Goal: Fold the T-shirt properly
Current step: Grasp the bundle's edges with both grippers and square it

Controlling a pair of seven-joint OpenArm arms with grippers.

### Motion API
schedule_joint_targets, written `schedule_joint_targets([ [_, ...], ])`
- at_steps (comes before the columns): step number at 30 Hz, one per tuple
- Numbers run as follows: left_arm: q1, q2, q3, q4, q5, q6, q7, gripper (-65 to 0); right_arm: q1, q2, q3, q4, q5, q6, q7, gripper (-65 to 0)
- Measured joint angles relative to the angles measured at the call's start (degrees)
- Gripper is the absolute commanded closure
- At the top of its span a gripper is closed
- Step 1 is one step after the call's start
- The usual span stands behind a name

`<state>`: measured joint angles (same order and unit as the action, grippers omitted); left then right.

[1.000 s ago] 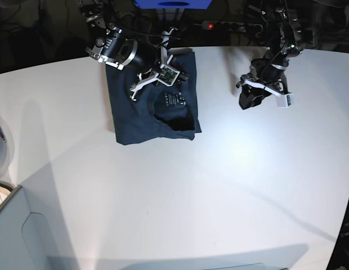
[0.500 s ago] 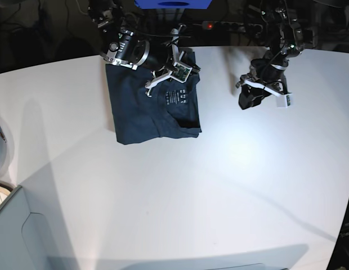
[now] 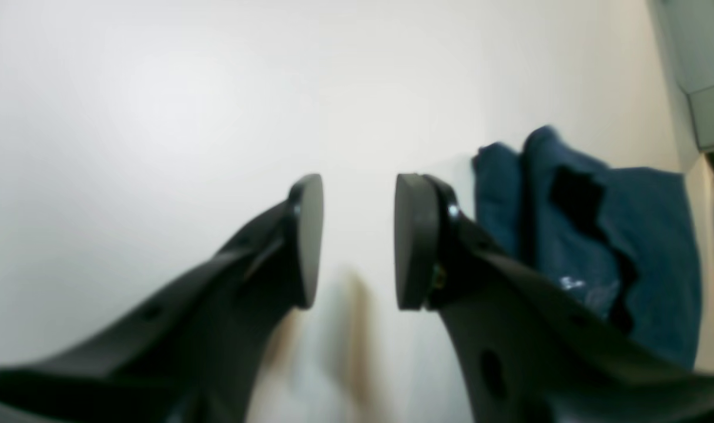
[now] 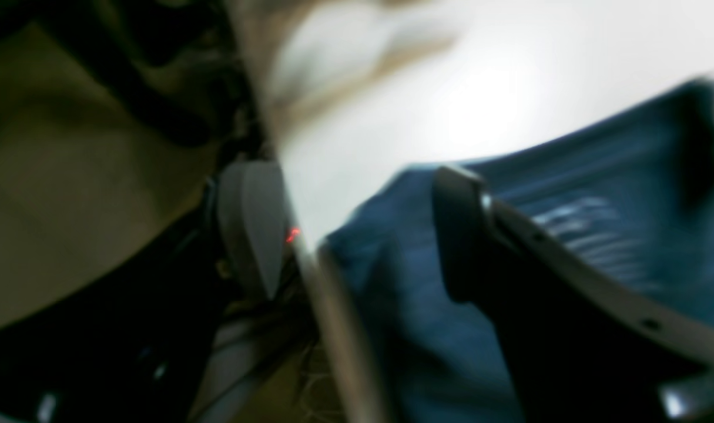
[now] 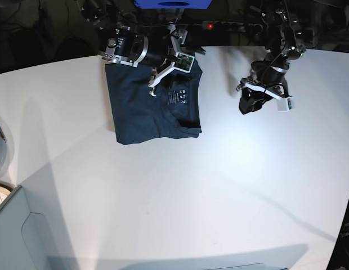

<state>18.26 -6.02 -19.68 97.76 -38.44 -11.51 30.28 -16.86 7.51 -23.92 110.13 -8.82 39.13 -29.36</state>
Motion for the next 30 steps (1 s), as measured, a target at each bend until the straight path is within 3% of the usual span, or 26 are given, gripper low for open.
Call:
schedule_joint_targets([
  [2, 0.17, 0.11, -0.02, 2.91, 0.09, 0.17, -0.02, -21.4, -0.26, 0.04, 3.65, 1.86, 0.37, 0.00, 0.55, -39.3],
  [9, 0.66, 1.68, 5.86, 10.14, -0.37, -0.13, -0.02, -35.8, 0.33, -2.16, 16.11, 2.54, 0.02, 0.00, -0.09, -39.3],
  [17, -6.84, 1.86, 18.40, 4.81, 0.15, -0.24, -0.26, -35.8, -0.02, -2.89, 18.78, 2.54, 0.00, 0.00, -0.44, -39.3],
  [22, -8.81, 1.42, 18.71, -1.44, 0.46, 0.83, -0.04, -35.8, -0.48, -2.62, 18.97, 2.54, -0.22, 0.02, -0.52, -39.3],
  [30, -8.96, 1.57, 18.27, -1.77, 0.22, 0.50, -0.44, -36.1, -0.63, -2.62, 18.97, 2.54, -0.17, 0.00, -0.48, -39.4],
])
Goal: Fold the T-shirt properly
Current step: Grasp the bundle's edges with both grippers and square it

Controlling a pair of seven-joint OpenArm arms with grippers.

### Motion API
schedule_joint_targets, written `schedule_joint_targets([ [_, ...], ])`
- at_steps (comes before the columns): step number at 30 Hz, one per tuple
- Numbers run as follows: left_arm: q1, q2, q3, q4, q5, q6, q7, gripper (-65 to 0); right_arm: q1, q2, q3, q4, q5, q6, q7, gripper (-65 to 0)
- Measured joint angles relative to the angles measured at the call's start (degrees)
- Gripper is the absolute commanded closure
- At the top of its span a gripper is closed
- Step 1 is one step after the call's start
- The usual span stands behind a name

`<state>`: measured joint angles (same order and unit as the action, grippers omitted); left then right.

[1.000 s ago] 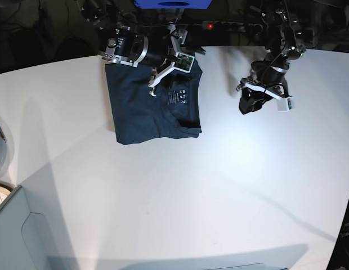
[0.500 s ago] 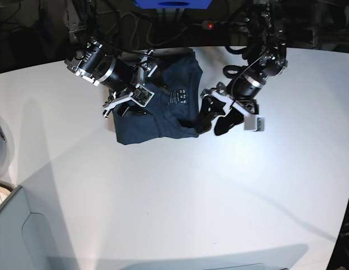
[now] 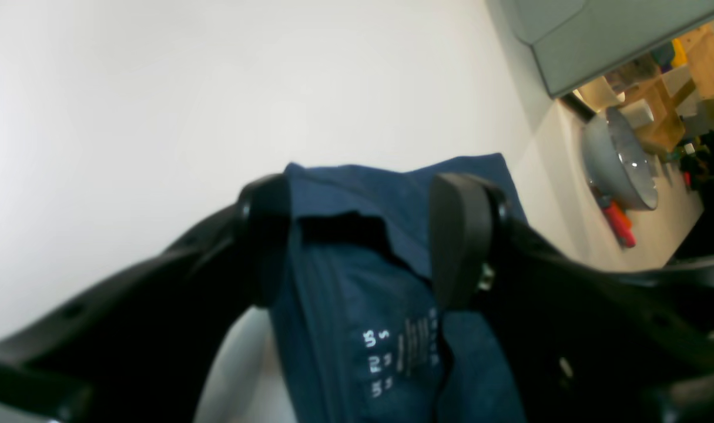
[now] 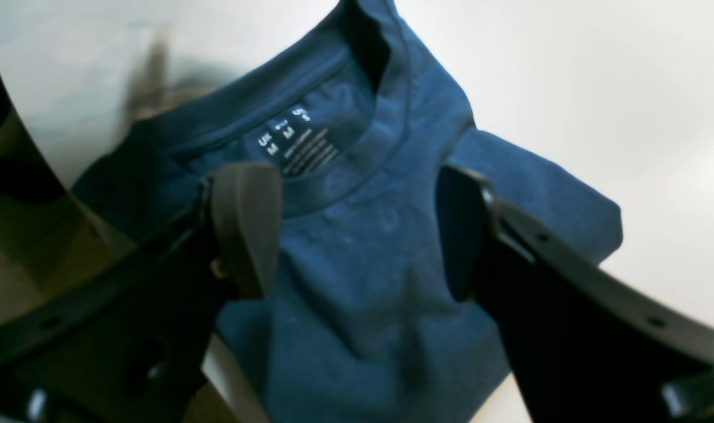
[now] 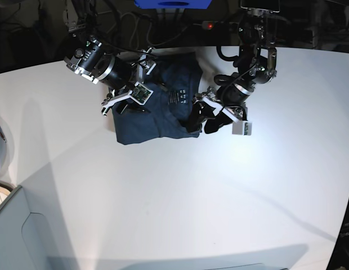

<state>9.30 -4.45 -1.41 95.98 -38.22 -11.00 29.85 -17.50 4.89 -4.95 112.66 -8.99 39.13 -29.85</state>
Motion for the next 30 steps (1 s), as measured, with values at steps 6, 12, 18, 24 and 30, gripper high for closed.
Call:
schedule_joint_targets([
  [6, -2.29, 1.01, -0.13, -5.35, 0.31, 0.11, -0.07, -36.1, -0.02, 0.00, 0.00, 0.00, 0.00, 0.00, 0.02, -39.4],
  [12, -3.52, 2.03, 0.48, -6.64, 0.26, 0.17, -0.11, -33.6, 0.00, 0.85, 0.04, -0.02, 0.00, 0.02, -0.02, -39.4],
  [18, -4.68, 1.92, 0.04, -9.33, 0.28, 0.24, -0.22, -11.0, 0.00, 0.81, 0.02, -0.04, 0.00, 0.00, 0.00, -39.4],
  [24, -4.50, 1.90, -0.22, -9.33, 0.11, 0.24, -0.22, 0.0, -0.02, 1.29, 2.01, -0.04, 0.00, 0.00, -0.15, -39.4],
  [30, -3.21, 1.92, -2.93, -9.31, -0.20, 0.09, -0.22, 0.0, 0.00, 1.29, 3.28, -0.04, -0.02, 0.00, -0.17, -39.4],
])
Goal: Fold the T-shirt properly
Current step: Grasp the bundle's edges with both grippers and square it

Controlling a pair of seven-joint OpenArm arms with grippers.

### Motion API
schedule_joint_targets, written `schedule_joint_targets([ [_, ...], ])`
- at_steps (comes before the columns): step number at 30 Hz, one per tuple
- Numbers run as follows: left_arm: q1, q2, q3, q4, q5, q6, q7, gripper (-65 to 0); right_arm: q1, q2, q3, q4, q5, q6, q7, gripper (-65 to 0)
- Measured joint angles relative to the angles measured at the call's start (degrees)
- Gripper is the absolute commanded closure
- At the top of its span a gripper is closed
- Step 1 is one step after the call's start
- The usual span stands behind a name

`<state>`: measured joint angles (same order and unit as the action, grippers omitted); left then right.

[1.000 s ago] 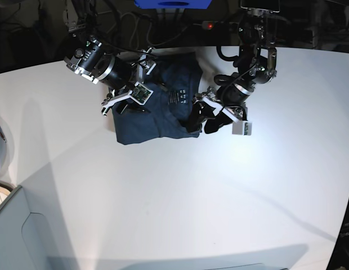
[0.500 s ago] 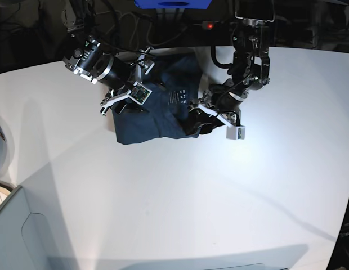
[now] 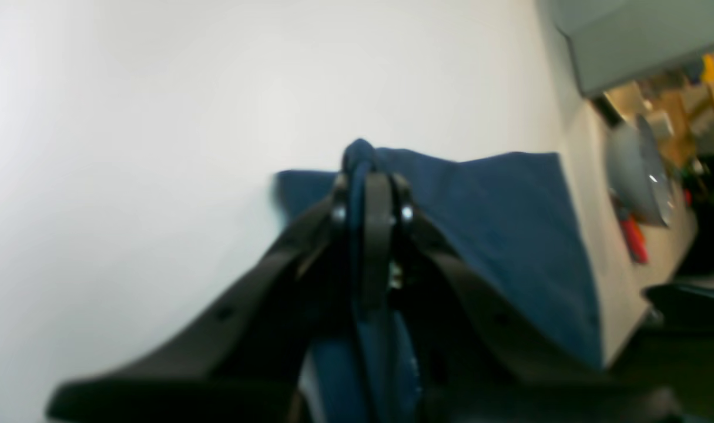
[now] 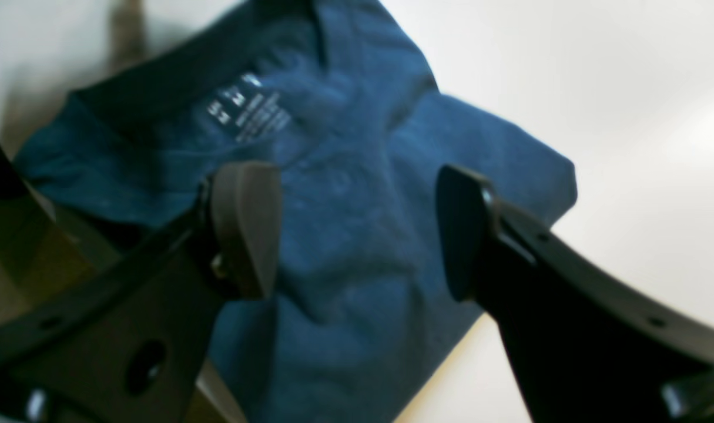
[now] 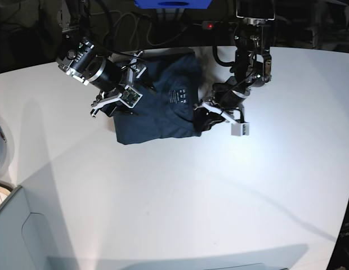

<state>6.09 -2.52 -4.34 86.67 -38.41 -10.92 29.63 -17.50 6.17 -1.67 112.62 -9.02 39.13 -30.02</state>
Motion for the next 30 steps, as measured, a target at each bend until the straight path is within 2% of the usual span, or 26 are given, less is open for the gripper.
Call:
schedule_joint_targets([
  [11, 0.74, -0.02, -1.25, -0.02, 0.02, 0.02, 0.26, 0.0, 0.00, 0.00, -0.11, -2.29, 0.04, 0.00, 0.00, -39.4],
  [13, 0.72, -0.02, -0.98, -0.02, 0.02, 0.02, 0.26, -6.6, 0.00, -0.02, -0.11, -2.29, 0.15, 0.00, 0.02, -39.4],
  [16, 0.72, -0.02, -0.94, 0.00, -0.04, 0.02, 0.24, -20.2, 0.00, -0.02, -0.11, -2.29, 0.15, 0.00, 0.02, -39.4],
  [18, 1.11, -0.02, -0.96, 0.52, -0.04, 0.02, 0.33, -24.8, 0.00, 0.02, -0.11, -2.29, 0.15, 0.00, 0.02, -39.4],
  [24, 6.60, -0.28, -1.49, 10.45, -0.39, -0.11, -0.46, -26.8, 0.00, 0.17, -0.15, -2.08, 0.11, 0.00, -0.02, -39.5],
  [30, 12.37, 1.66, -5.20, 10.78, 0.31, 0.02, 0.24, -27.6, 0.31, 0.13, -0.15, -2.05, 0.17, 0.00, 0.02, -39.5],
])
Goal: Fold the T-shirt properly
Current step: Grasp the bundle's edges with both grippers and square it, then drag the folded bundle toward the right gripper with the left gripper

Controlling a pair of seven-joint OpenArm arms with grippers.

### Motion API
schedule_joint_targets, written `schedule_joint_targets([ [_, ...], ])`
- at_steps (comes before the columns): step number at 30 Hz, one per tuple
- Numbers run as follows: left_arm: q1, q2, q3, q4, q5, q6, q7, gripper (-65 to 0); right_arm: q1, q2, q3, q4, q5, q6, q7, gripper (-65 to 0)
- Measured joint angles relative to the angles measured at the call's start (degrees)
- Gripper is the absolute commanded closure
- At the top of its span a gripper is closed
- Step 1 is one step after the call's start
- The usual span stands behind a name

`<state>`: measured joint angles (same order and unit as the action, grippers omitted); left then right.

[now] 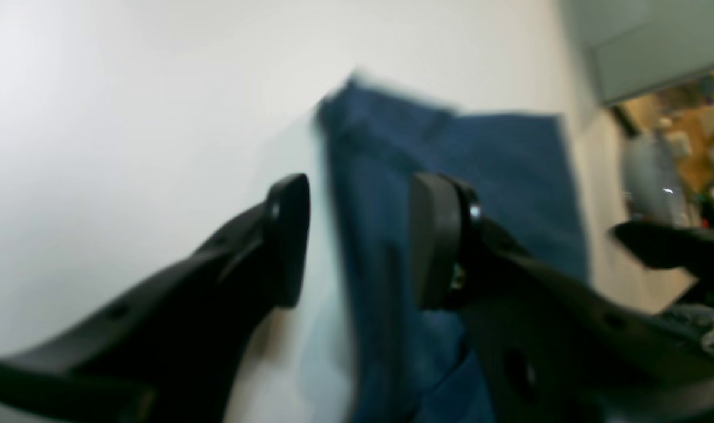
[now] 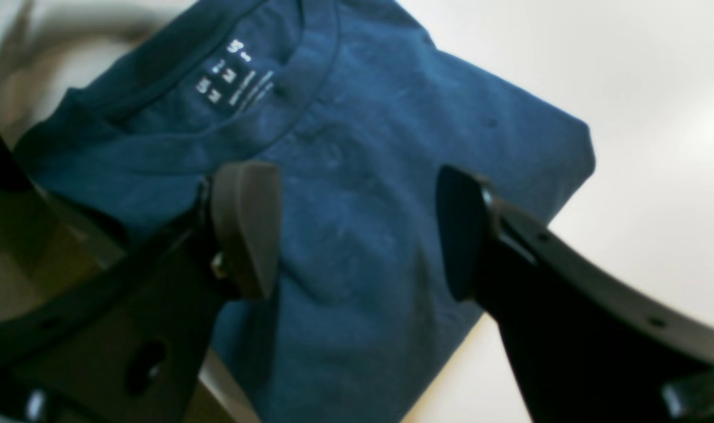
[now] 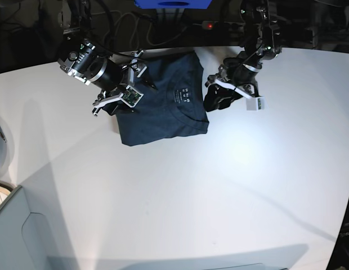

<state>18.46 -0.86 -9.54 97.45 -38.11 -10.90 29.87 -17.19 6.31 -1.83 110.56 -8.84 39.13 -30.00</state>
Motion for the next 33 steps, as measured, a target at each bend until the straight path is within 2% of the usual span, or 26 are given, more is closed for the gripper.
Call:
schedule_joint_targets([
  [5, 0.22, 2.58, -0.13, -0.02, 0.15, 0.13, -0.11, -39.8, 0.02, -0.02, 0.00, 0.00, -0.02, 0.00, 0.00, -39.5],
  [7, -0.07, 2.60, 0.61, -0.02, 0.15, -0.24, -0.02, -42.7, 0.00, 0.00, 0.00, 0.00, 0.00, 0.02, 0.00, -39.5],
  [14, -0.26, 2.32, 1.92, -2.84, -0.76, -0.28, -0.72, -42.9, 0.00, -0.02, 0.00, 0.00, 0.00, 0.00, 0.02, -39.5],
  [22, -0.24, 3.89, 2.01, -7.34, -0.96, -1.33, -1.57, -42.3, 0.17, -0.11, -0.09, 0.00, -0.02, 0.00, 0.07, -39.5],
  [27, -0.20, 3.89, 2.05, -7.80, -1.05, -1.14, -0.85, -26.3, 0.04, -0.13, -0.07, 0.00, -0.09, 0.00, 0.15, -39.5],
  [30, -0.20, 3.50, 3.93, -8.15, -0.26, -0.74, -0.92, -19.2, 0.00, -0.13, -0.07, 0.00, -0.13, 0.00, 0.13, -39.5],
  [33, -0.72, 3.52, 4.92, -9.97, 0.17, -1.55, -1.22, -9.7, 0.02, -0.15, -0.07, 0.00, -0.11, 0.00, 0.17, -39.5],
])
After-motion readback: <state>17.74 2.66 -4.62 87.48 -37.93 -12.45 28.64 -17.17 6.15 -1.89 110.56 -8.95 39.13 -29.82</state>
